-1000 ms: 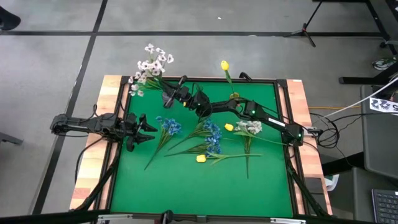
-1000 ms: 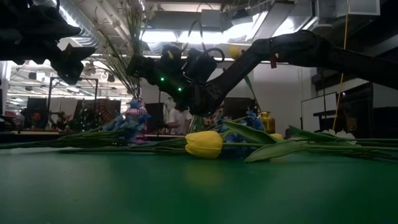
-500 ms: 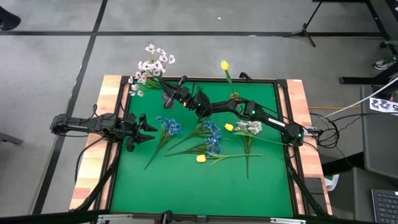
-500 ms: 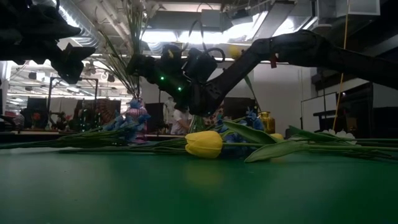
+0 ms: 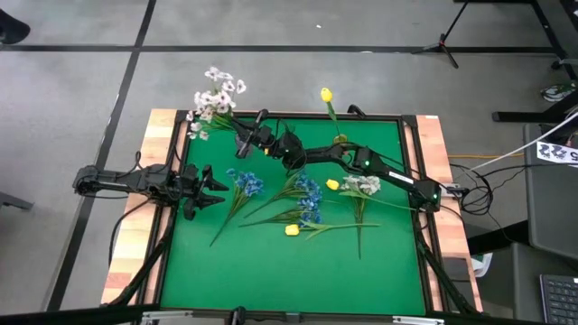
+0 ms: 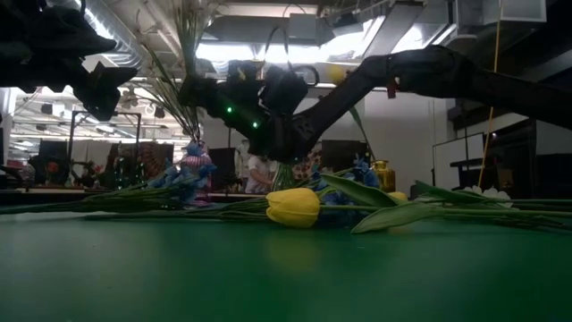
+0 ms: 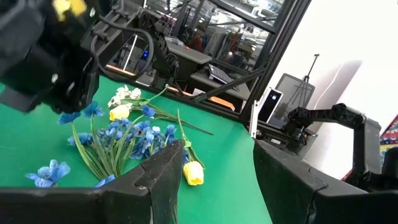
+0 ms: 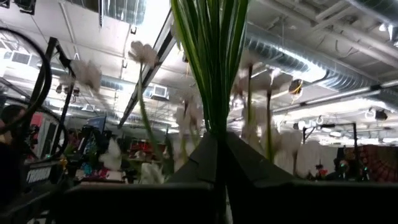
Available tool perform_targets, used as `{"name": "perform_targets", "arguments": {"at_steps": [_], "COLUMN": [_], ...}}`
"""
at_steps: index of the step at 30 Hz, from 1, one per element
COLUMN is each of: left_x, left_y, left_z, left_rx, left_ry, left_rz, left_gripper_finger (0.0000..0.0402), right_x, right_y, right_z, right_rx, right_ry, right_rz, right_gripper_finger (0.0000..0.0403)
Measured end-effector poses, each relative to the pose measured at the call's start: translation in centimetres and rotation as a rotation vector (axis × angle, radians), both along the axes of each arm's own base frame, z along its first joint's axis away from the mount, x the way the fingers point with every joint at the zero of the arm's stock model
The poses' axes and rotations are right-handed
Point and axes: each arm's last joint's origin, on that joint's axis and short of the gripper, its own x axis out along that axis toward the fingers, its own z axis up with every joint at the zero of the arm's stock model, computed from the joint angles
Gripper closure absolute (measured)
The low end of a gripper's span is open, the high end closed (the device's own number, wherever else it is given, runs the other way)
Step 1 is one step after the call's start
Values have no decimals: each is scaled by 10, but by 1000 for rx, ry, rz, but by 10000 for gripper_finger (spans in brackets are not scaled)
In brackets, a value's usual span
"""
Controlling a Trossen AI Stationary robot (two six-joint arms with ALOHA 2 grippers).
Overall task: Sort flowers into vase by color
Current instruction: Put the left white flower into the violet vase
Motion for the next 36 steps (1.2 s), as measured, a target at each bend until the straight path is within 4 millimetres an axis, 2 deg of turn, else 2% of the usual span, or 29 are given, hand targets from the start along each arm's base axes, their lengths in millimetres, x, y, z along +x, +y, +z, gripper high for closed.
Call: {"name": "perform_targets", "arguments": {"at_steps": [4, 10, 13, 19, 25, 36], "left_x": [0, 0, 0, 0, 0, 0], "left_y": [0, 0, 0, 0, 0, 0], "left_z": [0, 0, 0, 0, 0, 0], "left_rx": [0, 26, 26, 26, 28, 49], "left_ry": [0, -2, -2, -2, -3, -5], "left_rz": [0, 0, 0, 0, 0, 0], "left_gripper_finger": [208, 208, 208, 208, 208, 208], "right_x": [-2, -6, -7, -5, -4, -2], "right_y": [0, 1, 1, 1, -9, -16], "right_z": [-21, -33, -31, -15, -17, -21], "right_rx": [16, 38, 23, -38, -56, -79], "right_ry": [-23, -78, -95, -141, -85, -23], "right_rz": [3, 22, 39, 60, 41, 37], "right_gripper_finger": [391, 391, 391, 391, 391, 391]}}
